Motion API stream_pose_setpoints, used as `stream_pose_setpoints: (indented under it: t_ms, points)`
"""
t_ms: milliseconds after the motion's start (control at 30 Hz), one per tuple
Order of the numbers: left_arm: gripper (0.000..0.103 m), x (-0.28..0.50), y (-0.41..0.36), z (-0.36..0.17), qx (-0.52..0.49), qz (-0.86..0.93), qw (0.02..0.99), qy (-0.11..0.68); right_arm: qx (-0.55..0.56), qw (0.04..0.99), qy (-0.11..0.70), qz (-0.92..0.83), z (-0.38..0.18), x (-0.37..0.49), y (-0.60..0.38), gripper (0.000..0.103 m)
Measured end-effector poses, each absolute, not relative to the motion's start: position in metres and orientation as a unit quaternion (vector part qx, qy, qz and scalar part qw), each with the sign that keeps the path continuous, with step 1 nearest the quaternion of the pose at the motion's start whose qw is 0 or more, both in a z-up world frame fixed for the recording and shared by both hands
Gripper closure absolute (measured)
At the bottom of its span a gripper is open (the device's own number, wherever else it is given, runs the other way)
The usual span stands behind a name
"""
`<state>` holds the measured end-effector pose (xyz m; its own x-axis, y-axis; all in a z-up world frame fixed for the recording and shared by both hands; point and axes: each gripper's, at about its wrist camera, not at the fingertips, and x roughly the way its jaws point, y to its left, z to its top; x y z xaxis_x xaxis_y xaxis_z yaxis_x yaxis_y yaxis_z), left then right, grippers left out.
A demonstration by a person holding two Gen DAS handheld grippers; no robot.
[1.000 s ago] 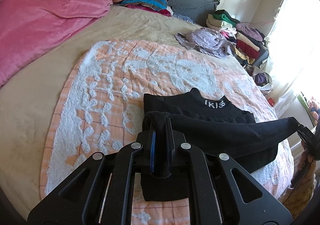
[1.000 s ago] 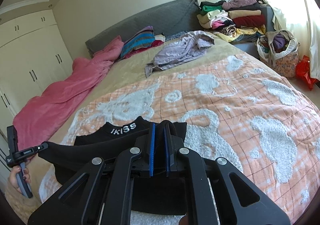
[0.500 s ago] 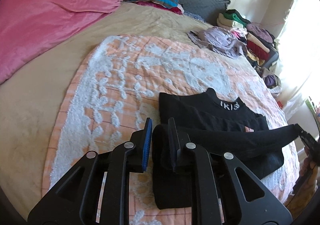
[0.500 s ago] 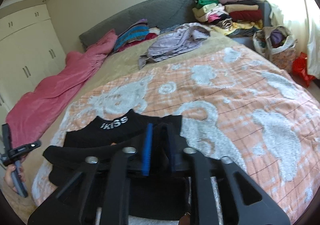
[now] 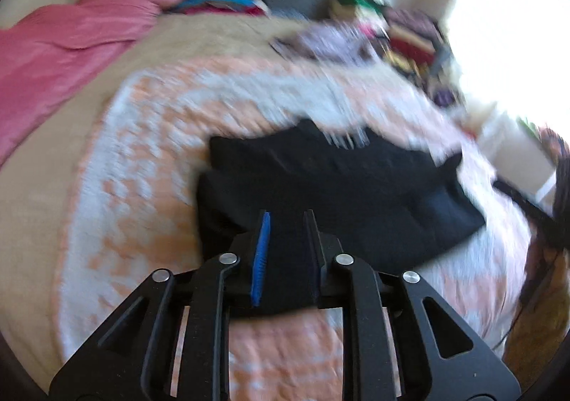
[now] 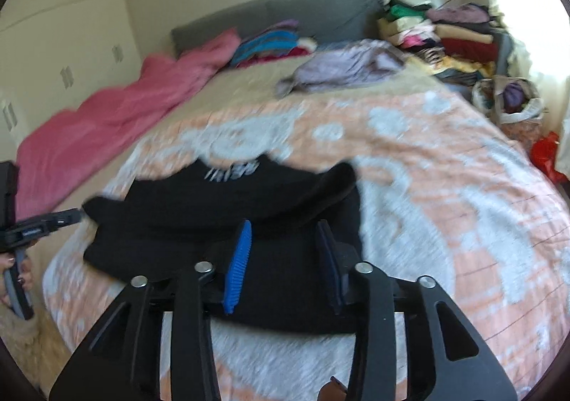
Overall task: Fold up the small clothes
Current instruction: 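Lower the held hem onto the shirt near the collar with both tools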
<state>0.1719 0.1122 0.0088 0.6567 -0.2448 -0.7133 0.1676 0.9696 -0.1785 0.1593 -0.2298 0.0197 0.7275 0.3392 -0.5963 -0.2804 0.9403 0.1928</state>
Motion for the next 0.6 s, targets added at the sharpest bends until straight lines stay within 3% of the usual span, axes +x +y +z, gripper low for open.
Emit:
stream_pose_setpoints:
  t_ms: [167,600]
  points:
    - [0.091,0.179,0.089,-0.035,-0.006,-0.098,0.892,0.441,-0.002,0.912,0.367,0.182,-0.008,0.166,-0.196,0.070]
    - [0.090,0.211,0.088,-0.047,0.008,-0.069,0.898,0.434,-0.029,0.897,0.410,0.160,-0.041,0.220,-0.165,0.072]
